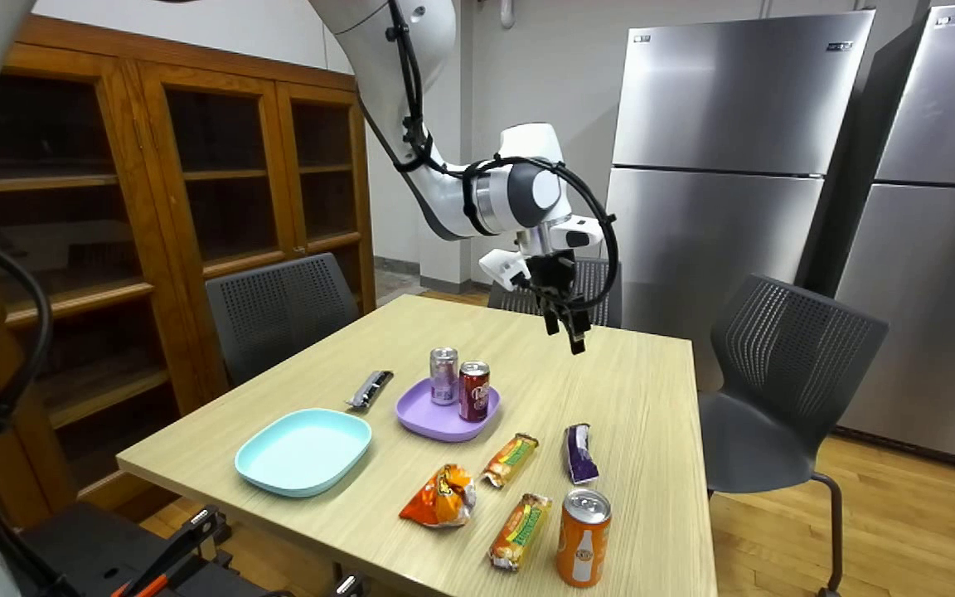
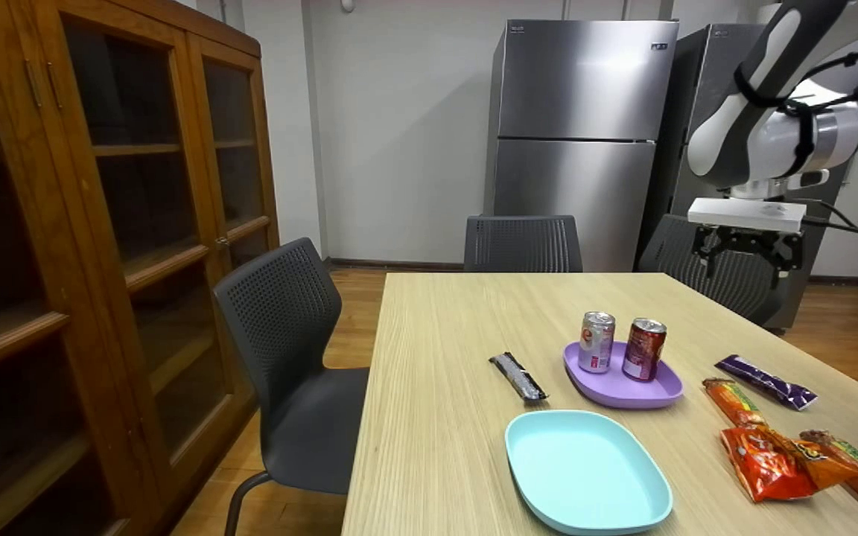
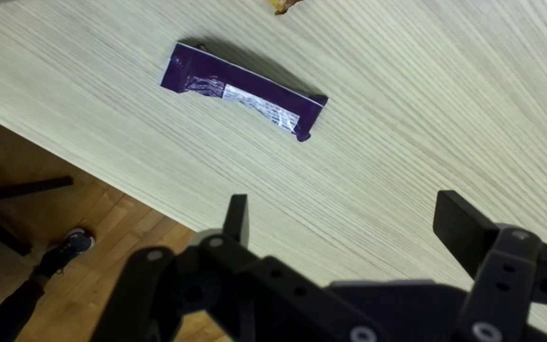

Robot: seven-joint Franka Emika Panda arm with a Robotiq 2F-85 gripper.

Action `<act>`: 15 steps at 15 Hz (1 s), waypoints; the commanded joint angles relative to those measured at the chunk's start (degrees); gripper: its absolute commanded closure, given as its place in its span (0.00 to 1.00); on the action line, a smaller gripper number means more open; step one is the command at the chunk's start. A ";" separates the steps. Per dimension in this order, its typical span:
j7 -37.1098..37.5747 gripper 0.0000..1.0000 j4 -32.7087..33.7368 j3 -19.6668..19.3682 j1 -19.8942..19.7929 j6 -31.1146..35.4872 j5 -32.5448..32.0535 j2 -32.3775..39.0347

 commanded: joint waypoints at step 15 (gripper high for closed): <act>-0.73 0.00 -3.69 0.07 -0.92 0.38 -0.24 -1.94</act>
